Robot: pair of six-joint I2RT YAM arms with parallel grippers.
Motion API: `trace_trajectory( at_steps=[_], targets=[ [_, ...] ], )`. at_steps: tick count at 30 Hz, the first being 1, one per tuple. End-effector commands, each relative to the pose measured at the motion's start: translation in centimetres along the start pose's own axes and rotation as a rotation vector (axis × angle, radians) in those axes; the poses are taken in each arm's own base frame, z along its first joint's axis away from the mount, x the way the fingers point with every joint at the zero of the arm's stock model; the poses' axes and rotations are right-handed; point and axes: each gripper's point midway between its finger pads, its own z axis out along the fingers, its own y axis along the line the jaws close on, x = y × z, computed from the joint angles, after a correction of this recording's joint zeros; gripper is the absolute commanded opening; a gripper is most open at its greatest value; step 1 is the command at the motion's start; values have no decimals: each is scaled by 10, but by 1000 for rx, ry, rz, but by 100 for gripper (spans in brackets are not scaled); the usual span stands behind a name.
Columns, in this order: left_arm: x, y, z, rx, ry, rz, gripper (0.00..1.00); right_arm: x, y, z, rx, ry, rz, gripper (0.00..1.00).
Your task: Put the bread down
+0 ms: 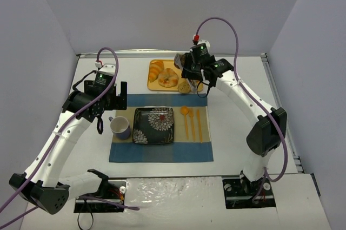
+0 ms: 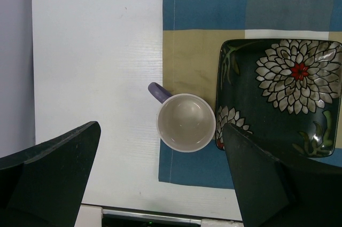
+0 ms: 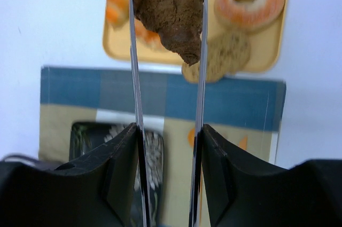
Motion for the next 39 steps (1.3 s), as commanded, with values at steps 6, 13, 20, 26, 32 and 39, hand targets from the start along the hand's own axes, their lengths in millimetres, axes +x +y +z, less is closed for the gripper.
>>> trace_trajectory(
  at_steps=[6, 13, 20, 26, 32, 39],
  targets=[
    [-22, 0, -6, 4, -92, -79, 97, 86, 65, -77, -189, 56, -78, 0],
    [-22, 0, -5, 5, -94, -80, 97, 152, 66, -80, -193, 144, -117, 0],
    [-21, -2, -3, 7, -89, -76, 97, 202, 83, -69, -236, 204, -186, 0],
    [-20, -1, -2, 6, -85, -71, 97, 218, 95, -53, -223, 213, -233, 0],
    [-12, -15, 7, 60, -51, -67, 97, 226, 98, -40, -205, 225, -250, 0],
    [-16, -48, 18, 201, -39, -104, 97, 232, 95, -37, -198, 235, -255, 0]
  ],
)
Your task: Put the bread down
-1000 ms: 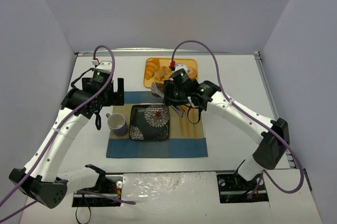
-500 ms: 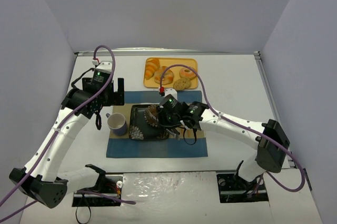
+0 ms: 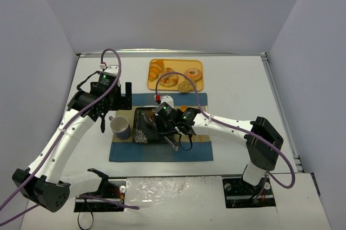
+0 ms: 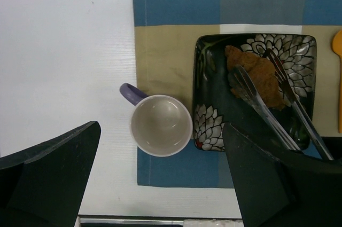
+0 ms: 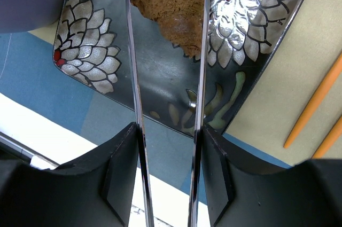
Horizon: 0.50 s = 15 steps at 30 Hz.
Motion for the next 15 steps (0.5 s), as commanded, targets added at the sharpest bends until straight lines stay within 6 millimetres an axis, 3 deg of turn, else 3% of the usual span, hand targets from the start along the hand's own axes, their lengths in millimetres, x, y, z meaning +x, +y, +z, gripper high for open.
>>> trace_trajectory(
  at_steps=[1, 12, 15],
  targets=[
    [-26, -27, 6, 120, -68, -61, 97, -30, 12, -8, -24, -101, 9, 0],
    [-56, -19, 21, 112, -66, -87, 97, -25, 12, -8, -32, -86, 1, 1],
    [-58, -14, 20, 107, -72, -92, 97, -26, 11, -10, -31, -91, 0, 17]
  ],
)
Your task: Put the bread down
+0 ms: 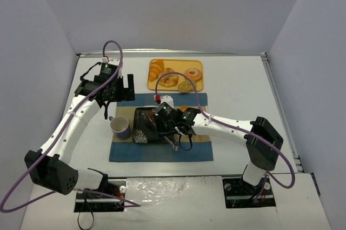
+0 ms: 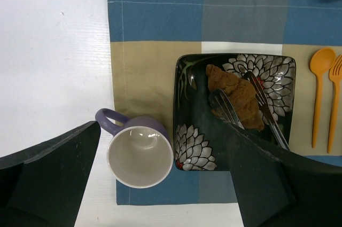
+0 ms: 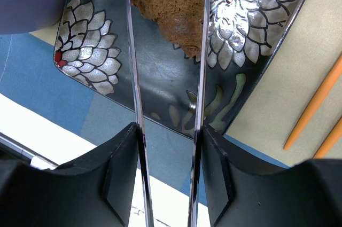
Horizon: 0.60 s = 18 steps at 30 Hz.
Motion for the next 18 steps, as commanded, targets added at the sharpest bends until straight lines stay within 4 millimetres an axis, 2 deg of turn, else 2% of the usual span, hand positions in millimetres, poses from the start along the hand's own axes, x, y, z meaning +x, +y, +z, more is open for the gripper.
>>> trace_trajectory(
  at_steps=[1, 5, 7, 11, 14, 18],
  targets=[
    [-38, -1, -24, 43, -129, -24, 97, -26, 11, -12, -29, -90, 2, 23],
    [-39, 3, -24, 35, -130, -28, 97, -30, 10, -18, -25, -98, 4, 49],
    [-40, 5, -24, 31, -132, -29, 97, -30, 10, -22, -24, -95, 3, 56],
    [-43, 9, -24, 23, -139, -41, 97, -35, 11, -30, -25, -102, 0, 64],
    [-44, 10, -25, 21, -141, -43, 97, -41, 11, -38, -19, -117, 2, 64],
    [-44, 12, -26, 9, -143, -39, 97, -67, 12, -60, -8, -186, 7, 65]
  ],
)
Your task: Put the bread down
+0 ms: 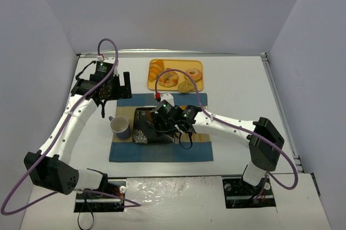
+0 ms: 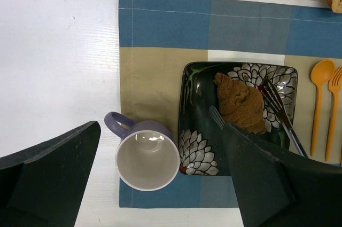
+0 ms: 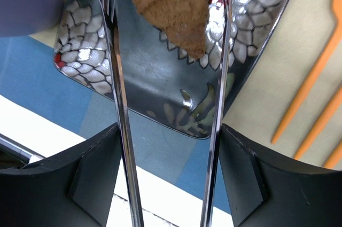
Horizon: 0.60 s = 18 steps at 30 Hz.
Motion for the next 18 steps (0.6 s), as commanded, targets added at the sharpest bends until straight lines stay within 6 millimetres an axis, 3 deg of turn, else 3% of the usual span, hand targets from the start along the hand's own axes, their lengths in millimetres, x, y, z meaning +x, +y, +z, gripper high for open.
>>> trace_trajectory(
  at_steps=[1, 8, 14, 18],
  targets=[
    [-34, -1, -22, 20, -123, -2, 97, -67, 13, -55, -34, -196, 30, 66],
    [-34, 5, -14, 17, -118, -39, 97, -126, -13, -73, -2, -276, 85, 66],
    [-38, 9, -10, 65, -123, -103, 97, -175, -61, -65, 62, -314, 149, 65],
    [-40, 15, -8, 82, -124, -133, 97, -207, -81, -61, 59, -338, 182, 65]
  ],
)
